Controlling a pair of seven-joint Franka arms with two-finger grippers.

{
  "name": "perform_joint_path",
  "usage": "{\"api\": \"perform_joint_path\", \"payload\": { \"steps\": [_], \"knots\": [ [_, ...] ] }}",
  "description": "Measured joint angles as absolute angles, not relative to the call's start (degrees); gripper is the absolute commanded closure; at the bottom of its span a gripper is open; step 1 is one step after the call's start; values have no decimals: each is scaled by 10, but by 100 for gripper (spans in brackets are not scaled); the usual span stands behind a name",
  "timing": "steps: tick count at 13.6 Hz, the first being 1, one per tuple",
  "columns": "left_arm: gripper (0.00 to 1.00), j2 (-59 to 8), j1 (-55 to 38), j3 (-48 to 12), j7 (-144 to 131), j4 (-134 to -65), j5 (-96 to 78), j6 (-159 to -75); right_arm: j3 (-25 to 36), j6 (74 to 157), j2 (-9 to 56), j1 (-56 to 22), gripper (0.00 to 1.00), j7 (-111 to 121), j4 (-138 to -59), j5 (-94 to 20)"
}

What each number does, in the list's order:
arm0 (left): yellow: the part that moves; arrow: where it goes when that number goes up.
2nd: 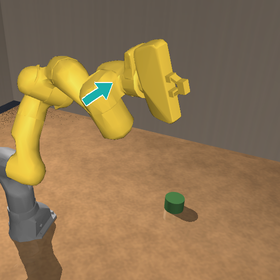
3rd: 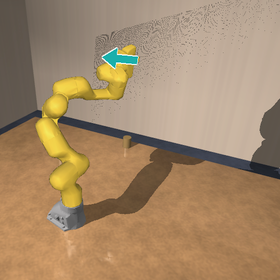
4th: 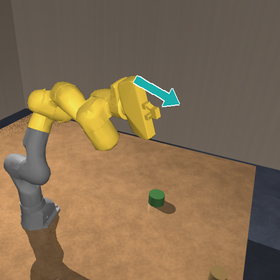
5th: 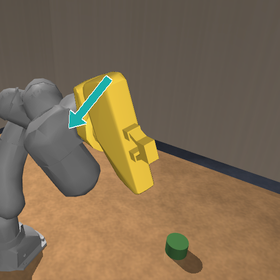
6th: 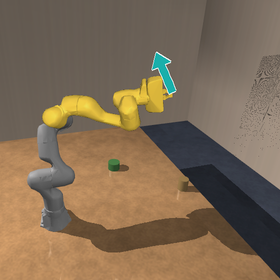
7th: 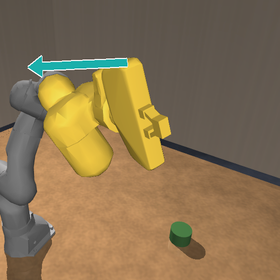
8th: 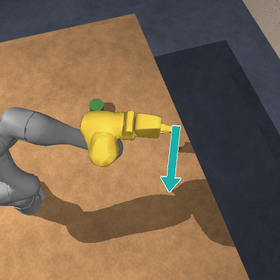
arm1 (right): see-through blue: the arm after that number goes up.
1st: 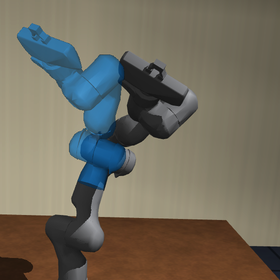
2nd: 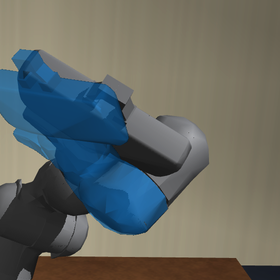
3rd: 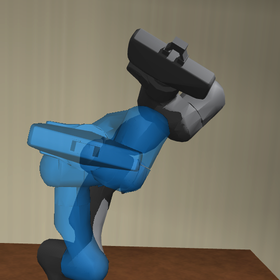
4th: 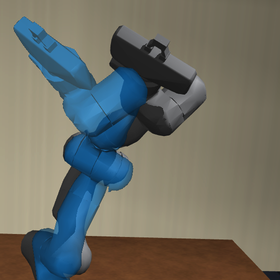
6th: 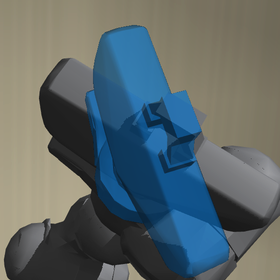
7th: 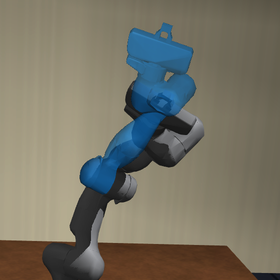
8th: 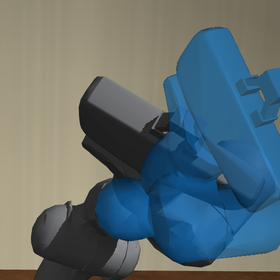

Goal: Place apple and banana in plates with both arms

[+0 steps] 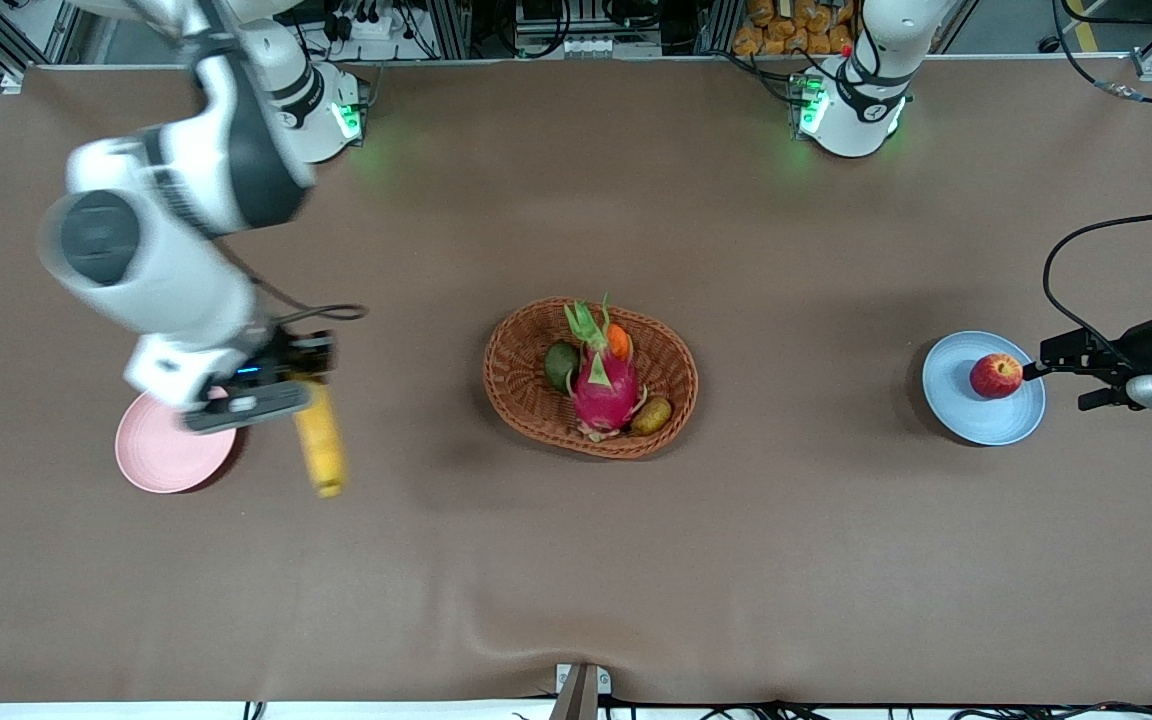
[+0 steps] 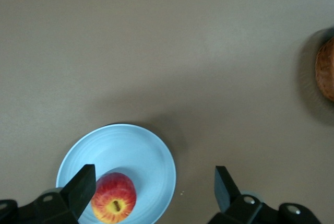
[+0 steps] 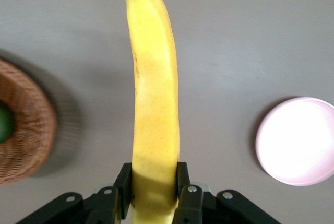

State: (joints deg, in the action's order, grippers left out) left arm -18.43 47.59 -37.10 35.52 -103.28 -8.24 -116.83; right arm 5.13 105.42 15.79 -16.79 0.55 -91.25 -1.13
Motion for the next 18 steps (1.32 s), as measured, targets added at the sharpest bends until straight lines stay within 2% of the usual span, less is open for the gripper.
{"api": "perform_joint_path", "payload": {
  "steps": [4, 7, 8, 11, 13, 14, 17, 18],
  "knots": [
    [0, -182, 426, -360, 289, -999, -61, -1125, 52, 1053, 155, -26, 100, 90, -965, -13],
    [0, -169, 371, -344, 202, -965, -45, -1065, 51, 1059, 159, 20, 100, 95, -1008, -14],
    [0, -160, 333, -321, 170, -953, -40, -1040, 51, 1063, 165, 33, 100, 95, -1018, -14],
    [0, -129, 170, -191, 103, -921, -37, -975, 51, 1089, 210, 65, 100, 95, -1030, -15],
    [0, -113, 116, -152, 71, -906, -33, -944, 51, 1126, 242, 76, 100, 95, -1030, -15],
    [0, -104, 103, -139, 61, -902, -30, -937, 51, 1141, 252, 79, 95, 97, -1030, -15],
    [0, -76, 37, -34, 58, -900, -29, -925, 51, 1171, 267, 88, 19, 116, -1029, -15],
    [0, -72, 23, -3, 59, -900, -29, -922, 51, 1178, 270, 91, 0, 119, -1029, -15]
  ]
}}
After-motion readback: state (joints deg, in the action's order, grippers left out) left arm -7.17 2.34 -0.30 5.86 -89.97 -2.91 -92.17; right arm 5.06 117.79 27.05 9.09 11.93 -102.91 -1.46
